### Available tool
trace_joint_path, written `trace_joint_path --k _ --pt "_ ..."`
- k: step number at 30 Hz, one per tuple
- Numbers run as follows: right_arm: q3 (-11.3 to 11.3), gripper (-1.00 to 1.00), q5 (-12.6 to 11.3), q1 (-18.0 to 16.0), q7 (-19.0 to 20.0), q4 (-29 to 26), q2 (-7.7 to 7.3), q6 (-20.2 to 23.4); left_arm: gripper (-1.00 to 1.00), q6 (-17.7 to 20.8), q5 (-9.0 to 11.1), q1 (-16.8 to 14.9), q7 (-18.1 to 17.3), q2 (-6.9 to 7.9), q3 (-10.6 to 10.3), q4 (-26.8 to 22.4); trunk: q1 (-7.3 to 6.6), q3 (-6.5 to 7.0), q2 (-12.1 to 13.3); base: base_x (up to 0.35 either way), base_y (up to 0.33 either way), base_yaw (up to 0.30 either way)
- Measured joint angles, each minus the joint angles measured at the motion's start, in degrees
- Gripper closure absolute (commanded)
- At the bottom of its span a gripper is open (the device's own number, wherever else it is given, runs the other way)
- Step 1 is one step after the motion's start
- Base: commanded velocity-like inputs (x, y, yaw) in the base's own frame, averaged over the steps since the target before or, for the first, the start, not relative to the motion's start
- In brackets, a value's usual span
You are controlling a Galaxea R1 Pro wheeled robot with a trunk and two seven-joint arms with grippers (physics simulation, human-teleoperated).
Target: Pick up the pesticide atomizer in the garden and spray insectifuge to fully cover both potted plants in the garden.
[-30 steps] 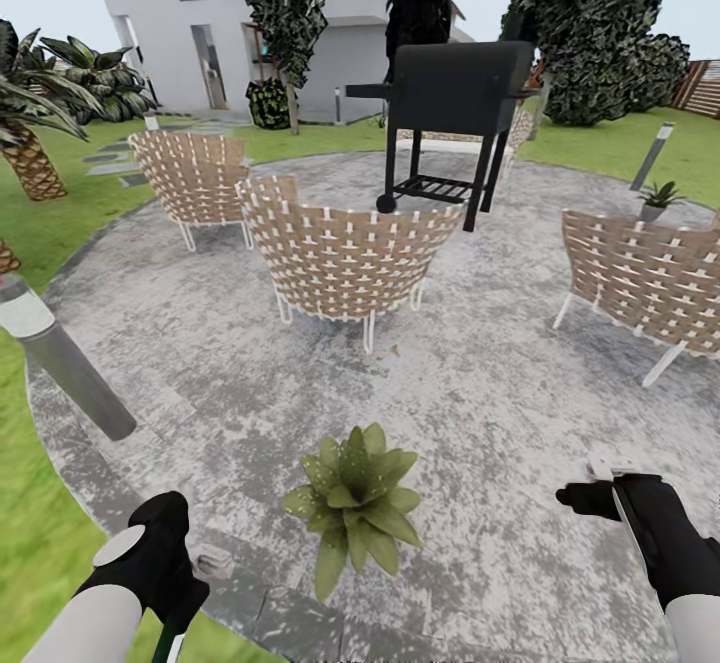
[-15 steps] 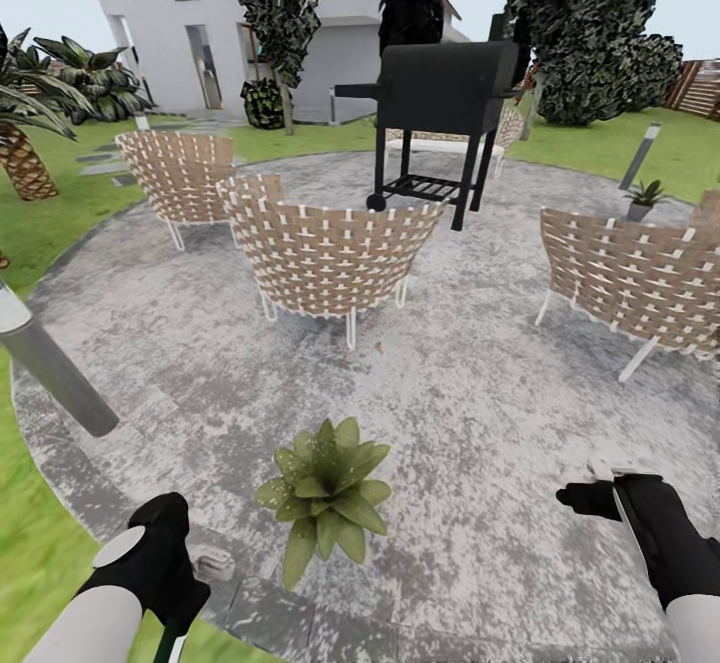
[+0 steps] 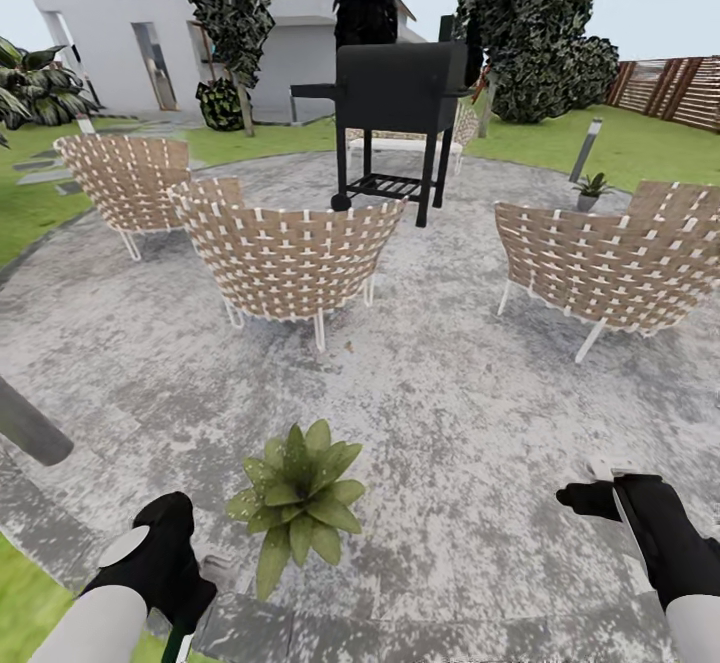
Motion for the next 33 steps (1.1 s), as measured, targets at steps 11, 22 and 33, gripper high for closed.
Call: trace_joint_path --k 11,22,33 --pt "0.0 -1.0 0.01 -0.01 -0.01 0.09 0.04 -0.01 1.0 -0.03 -0.02 -0.4 0.01 -3.21 -0.75 -2.8 0.0 0.0 0.0 0.0 0.0 -0.051" --pt "0.0 -1.0 -0.07 -0.01 -0.01 0.08 0.01 -0.01 1.0 -0.02 -0.08 -1.86 -0.42 -3.43 -1.26 -8.26 0.0 0.0 0.0 0.0 0.0 0.0" --pt "0.0 -1.0 -0.09 0.0 0.0 0.06 0.0 0.0 1.0 -0.03 -0.09 -2.87 -0.42 -5.19 -5.54 -8.25 0.0 0.0 0.0 0.0 0.0 -0.05"
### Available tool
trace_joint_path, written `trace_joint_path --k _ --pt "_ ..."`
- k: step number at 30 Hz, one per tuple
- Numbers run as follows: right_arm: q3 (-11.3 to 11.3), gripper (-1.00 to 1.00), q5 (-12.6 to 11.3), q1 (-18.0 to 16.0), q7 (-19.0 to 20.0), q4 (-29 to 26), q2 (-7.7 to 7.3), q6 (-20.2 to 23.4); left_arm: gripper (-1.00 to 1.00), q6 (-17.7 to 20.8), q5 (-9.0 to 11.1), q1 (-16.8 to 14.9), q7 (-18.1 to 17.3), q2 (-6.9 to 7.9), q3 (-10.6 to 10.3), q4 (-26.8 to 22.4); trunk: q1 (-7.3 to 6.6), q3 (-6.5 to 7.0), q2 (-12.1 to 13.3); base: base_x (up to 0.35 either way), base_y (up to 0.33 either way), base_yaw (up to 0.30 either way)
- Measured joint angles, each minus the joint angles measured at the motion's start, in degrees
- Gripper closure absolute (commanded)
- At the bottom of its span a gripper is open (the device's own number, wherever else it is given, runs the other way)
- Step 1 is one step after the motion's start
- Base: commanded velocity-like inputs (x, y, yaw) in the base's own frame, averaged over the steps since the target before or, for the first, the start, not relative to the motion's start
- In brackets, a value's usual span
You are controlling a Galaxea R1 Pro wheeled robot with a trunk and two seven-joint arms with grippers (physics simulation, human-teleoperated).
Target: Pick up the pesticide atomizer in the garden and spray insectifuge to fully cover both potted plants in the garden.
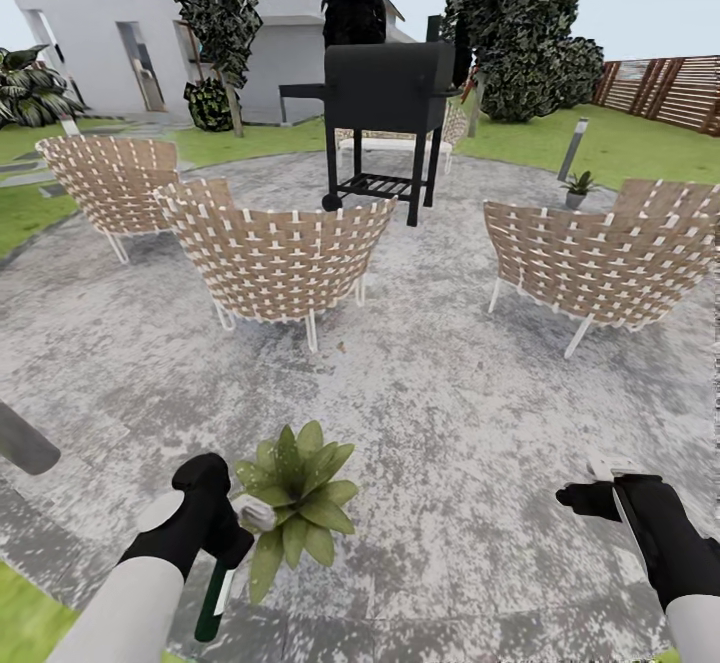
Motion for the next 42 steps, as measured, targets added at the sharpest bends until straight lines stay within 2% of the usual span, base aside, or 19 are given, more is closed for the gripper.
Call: trace_joint_path --k 7,12,16,23,29,31,37,42 --pt "0.0 -1.0 0.0 0.0 0.0 0.0 0.0 0.0 1.0 0.0 0.04 0.27 -0.08 0.01 0.36 0.13 0.0 0.0 0.0 0.0 0.0 -0.191" --pt "0.0 -1.0 0.01 -0.01 0.0 0.01 0.01 -0.01 1.0 0.0 0.07 0.57 -0.17 0.09 0.43 0.15 0.0 0.0 0.0 0.0 0.0 -0.01" --pt "0.0 -1.0 0.01 -0.01 0.0 0.01 0.01 -0.01 1.0 0.01 0.07 2.56 -0.18 0.18 0.55 0.19 0.0 0.0 0.0 0.0 0.0 0.0" --pt "0.0 -1.0 0.01 -0.01 0.0 0.01 0.01 -0.01 1.0 0.01 0.16 4.07 -0.1 0.36 0.59 0.28 0.0 0.0 0.0 0.0 0.0 0.0" --pt "0.0 -1.0 0.01 -0.01 0.0 -0.07 0.01 -0.01 1.0 0.0 0.08 4.29 -0.03 0.22 0.47 0.24 0.0 0.0 0.0 0.0 0.0 0.0" --pt "0.0 -1.0 0.02 -0.01 -0.01 -0.08 0.0 -0.01 1.0 -0.03 -0.04 2.86 0.06 0.19 0.36 0.17 0.0 0.01 0.0 0.0 0.0 0.0" --pt "0.0 -1.0 0.02 -0.01 -0.01 -0.08 0.01 -0.01 1.0 0.01 -0.27 -6.45 0.08 0.12 0.22 0.14 0.0 0.01 0.0 0.0 0.0 0.0" --pt "0.0 -1.0 0.01 -0.01 -0.01 -0.07 0.01 -0.01 1.0 0.09 -0.37 -8.25 0.06 0.12 0.06 0.2 0.0 0.0 0.0 0.0 0.0 0.0"
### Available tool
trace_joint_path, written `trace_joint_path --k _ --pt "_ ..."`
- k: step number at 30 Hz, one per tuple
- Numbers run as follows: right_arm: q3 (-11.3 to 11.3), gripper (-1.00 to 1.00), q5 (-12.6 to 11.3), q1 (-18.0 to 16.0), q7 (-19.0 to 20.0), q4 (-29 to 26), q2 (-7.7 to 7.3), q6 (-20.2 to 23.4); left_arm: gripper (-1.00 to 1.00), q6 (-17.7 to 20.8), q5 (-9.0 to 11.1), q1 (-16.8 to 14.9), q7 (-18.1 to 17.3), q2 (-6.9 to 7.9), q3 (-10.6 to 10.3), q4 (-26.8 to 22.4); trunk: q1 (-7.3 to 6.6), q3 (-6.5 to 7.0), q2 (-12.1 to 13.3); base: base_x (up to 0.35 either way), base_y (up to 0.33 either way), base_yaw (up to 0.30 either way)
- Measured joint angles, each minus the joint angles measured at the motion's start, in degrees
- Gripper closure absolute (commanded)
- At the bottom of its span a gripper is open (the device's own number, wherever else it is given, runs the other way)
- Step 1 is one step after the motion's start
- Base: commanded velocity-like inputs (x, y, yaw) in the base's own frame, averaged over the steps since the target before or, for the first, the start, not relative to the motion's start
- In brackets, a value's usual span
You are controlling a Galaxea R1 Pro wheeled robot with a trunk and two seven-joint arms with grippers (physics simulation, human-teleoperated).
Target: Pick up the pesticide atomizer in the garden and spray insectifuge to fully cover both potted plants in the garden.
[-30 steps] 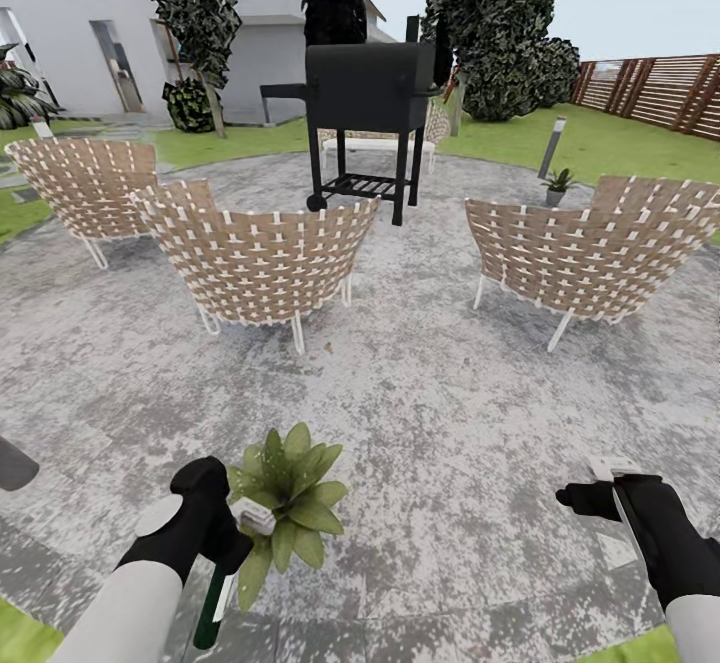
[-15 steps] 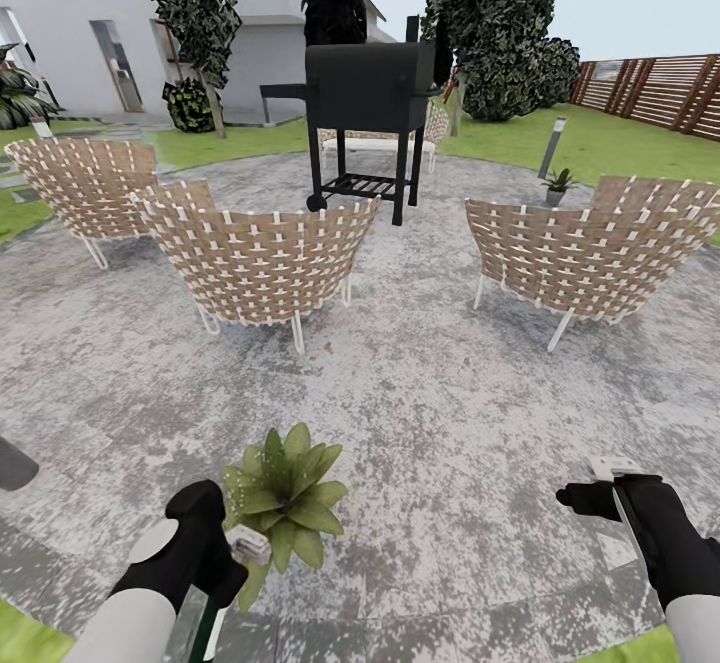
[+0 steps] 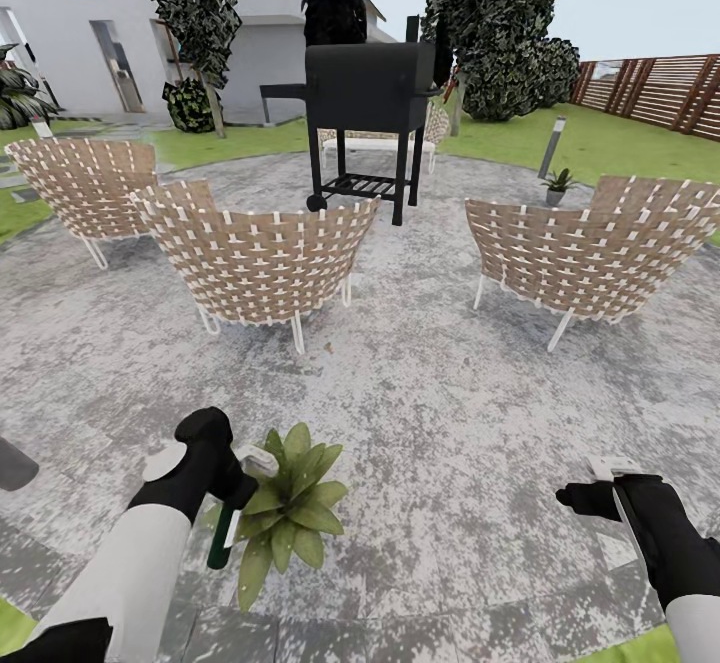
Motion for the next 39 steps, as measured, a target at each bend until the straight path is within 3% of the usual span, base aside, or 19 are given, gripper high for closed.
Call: trace_joint_path --k 9,13,14,18,20,39 --pt "0.0 -1.0 0.0 0.0 0.0 0.0 0.0 0.0 1.0 -0.03 0.3 0.36 0.0 0.0 0.28 0.03 0.0 0.0 0.0 0.0 0.0 0.0" --pt "0.0 -1.0 -0.01 0.0 0.0 0.0 0.0 0.0 1.0 -0.03 0.57 3.04 -0.32 0.37 0.96 0.1 0.0 -0.01 0.0 0.0 0.0 0.0" --pt "0.0 -1.0 0.0 0.0 0.0 0.0 0.0 0.0 1.0 -0.07 0.6 3.77 -0.35 0.42 1.76 0.09 0.0 0.0 0.0 0.0 0.0 0.0" --pt "0.0 -1.0 0.07 0.0 0.0 0.0 0.0 0.0 1.0 -0.13 0.42 5.37 -0.33 0.56 10.52 0.36 0.0 0.0 0.0 0.0 0.0 0.0" --pt "0.0 -1.0 0.08 0.0 0.0 0.0 0.0 0.0 1.0 -0.09 0.43 5.99 -0.32 0.59 11.82 0.45 0.0 0.0 0.0 0.0 0.0 0.0" --pt "0.0 -1.0 0.09 0.0 0.0 0.0 0.0 0.0 1.0 -0.12 0.01 11.5 0.22 0.51 11.6 0.48 0.0 0.0 0.0 0.0 0.0 0.0"
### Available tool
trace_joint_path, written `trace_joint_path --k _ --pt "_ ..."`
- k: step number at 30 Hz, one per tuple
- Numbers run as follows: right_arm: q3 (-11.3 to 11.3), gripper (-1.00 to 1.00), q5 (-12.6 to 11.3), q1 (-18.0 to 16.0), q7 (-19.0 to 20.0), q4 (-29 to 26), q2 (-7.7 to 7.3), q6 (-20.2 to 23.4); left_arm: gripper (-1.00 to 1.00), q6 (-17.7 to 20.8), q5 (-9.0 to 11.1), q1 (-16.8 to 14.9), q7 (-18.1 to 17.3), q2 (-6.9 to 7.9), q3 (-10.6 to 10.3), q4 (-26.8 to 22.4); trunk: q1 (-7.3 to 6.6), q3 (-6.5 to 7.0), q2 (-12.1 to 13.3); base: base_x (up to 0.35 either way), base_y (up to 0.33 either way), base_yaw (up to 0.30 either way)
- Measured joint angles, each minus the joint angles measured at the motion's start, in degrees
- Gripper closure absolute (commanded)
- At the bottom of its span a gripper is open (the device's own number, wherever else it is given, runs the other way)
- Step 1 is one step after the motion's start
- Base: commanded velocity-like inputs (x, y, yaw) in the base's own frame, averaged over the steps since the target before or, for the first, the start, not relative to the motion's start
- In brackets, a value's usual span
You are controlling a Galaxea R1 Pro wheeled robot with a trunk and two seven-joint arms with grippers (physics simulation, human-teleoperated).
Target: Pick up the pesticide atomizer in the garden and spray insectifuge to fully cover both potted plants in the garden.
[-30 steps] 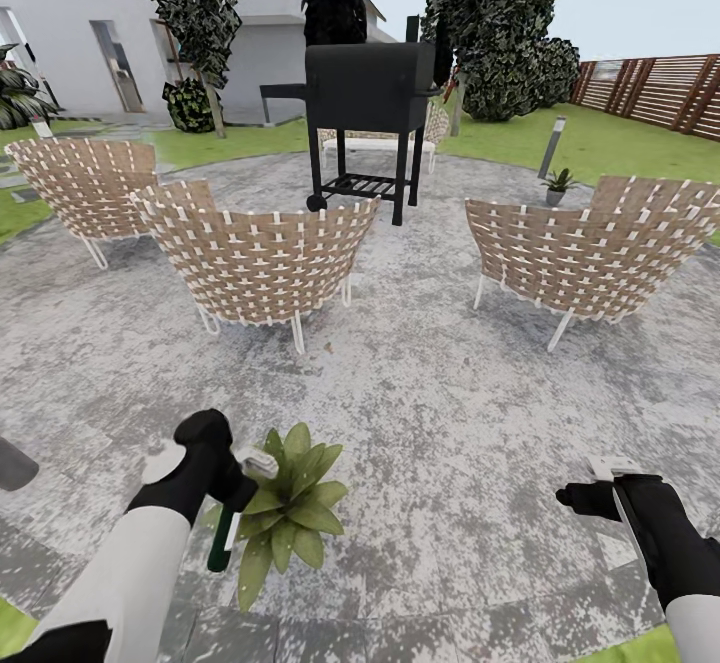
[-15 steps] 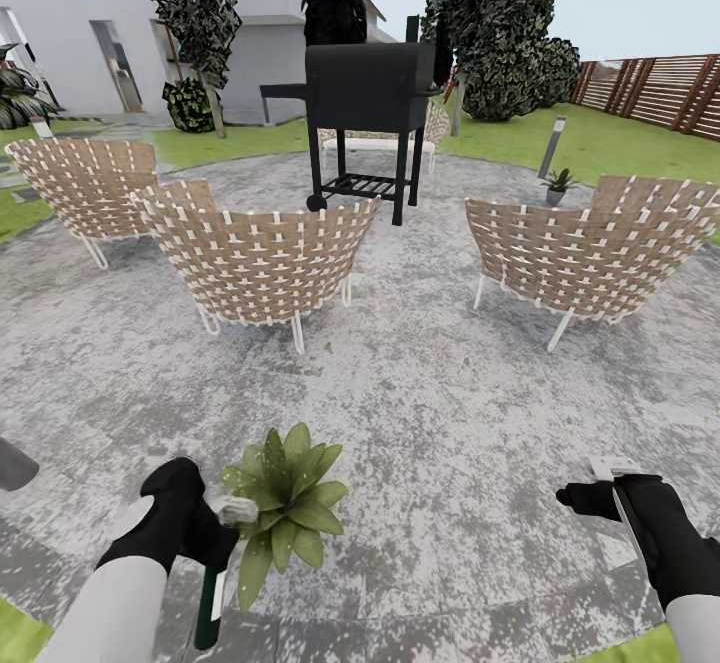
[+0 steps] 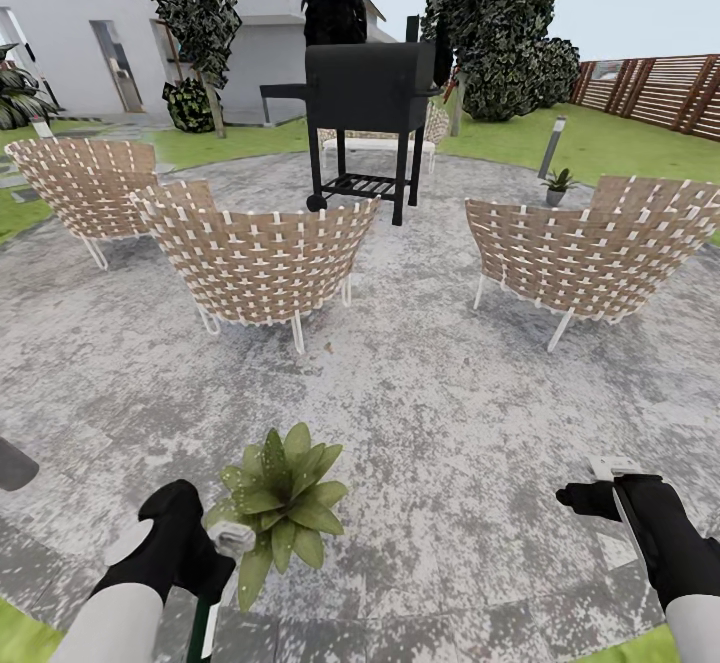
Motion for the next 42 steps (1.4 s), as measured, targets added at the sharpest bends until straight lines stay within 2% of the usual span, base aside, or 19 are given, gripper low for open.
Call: trace_joint_path --k 3,5,8,9,10,12,18,25,27,31,38,42 --pt "0.0 -1.0 0.0 0.0 0.0 0.0 0.0 0.0 1.0 0.02 -0.03 -0.16 -0.08 -0.07 0.03 -0.11 0.0 0.0 0.0 0.0 0.0 0.0" --pt "0.0 -1.0 -0.06 0.0 0.0 0.0 0.0 0.0 1.0 0.06 -0.21 -2.91 -0.1 -0.15 -0.46 -0.48 0.0 0.01 0.0 0.0 0.0 0.0" --pt "0.0 -1.0 -0.08 0.0 0.0 0.0 0.0 0.0 1.0 0.09 -0.33 -7.5 -0.15 -0.24 -4.53 -0.49 0.0 0.01 0.0 0.0 0.0 0.0" --pt "0.0 -1.0 -0.08 0.0 0.0 0.0 0.0 0.0 1.0 0.08 -0.3 -9.05 -0.18 -0.32 -6.63 -0.47 0.0 0.01 0.0 0.0 0.0 0.0" --pt "0.0 -1.0 -0.08 0.0 0.0 0.0 0.0 0.0 1.0 0.1 -0.38 -9.92 -0.18 -0.29 -7.6 -0.46 0.0 0.01 0.0 0.0 0.0 0.0" --pt "0.0 -1.0 -0.09 0.0 0.0 0.0 0.0 0.0 1.0 0.11 -0.46 -10.83 -0.19 -0.28 -8.35 -0.45 0.0 0.0 0.0 0.0 0.0 0.0" --pt "0.0 -1.0 -0.09 0.0 0.0 0.0 0.0 0.0 1.0 0.12 -1.79 -11.34 -0.19 -0.31 -8.7 -0.45 0.0 0.0 0.0 0.0 0.0 0.0" --pt "0.0 -1.0 -0.09 0.0 0.0 0.0 0.0 0.0 1.0 0.07 -1.76 -10.31 -0.17 -0.12 -8.75 -0.03 0.0 0.0 0.0 0.0 0.0 0.0" --pt "0.0 -1.0 -0.09 0.0 0.0 0.0 0.0 0.0 1.0 0.09 -1.63 -7.5 -0.06 -0.04 -8.55 0.05 0.0 -0.01 0.0 0.0 0.0 0.0" --pt "0.0 -1.0 -0.03 0.0 0.0 0.0 0.0 0.0 1.0 0.07 -1.55 -4.12 0.05 0.04 -8.14 0.08 0.0 -0.01 0.0 0.0 0.0 0.0" --pt "0.0 -1.0 0.06 0.0 0.0 0.09 0.01 0.0 1.0 0.05 -1.56 -2.65 0.16 0.0 -8.16 0.08 0.0 0.0 0.0 0.0 0.0 0.0" --pt "0.0 -1.0 0.09 0.0 0.0 0.09 0.02 0.0 1.0 0.07 -1.38 -0.51 0.16 -0.38 -8.17 0.14 0.0 0.0 0.0 0.0 0.0 0.0"
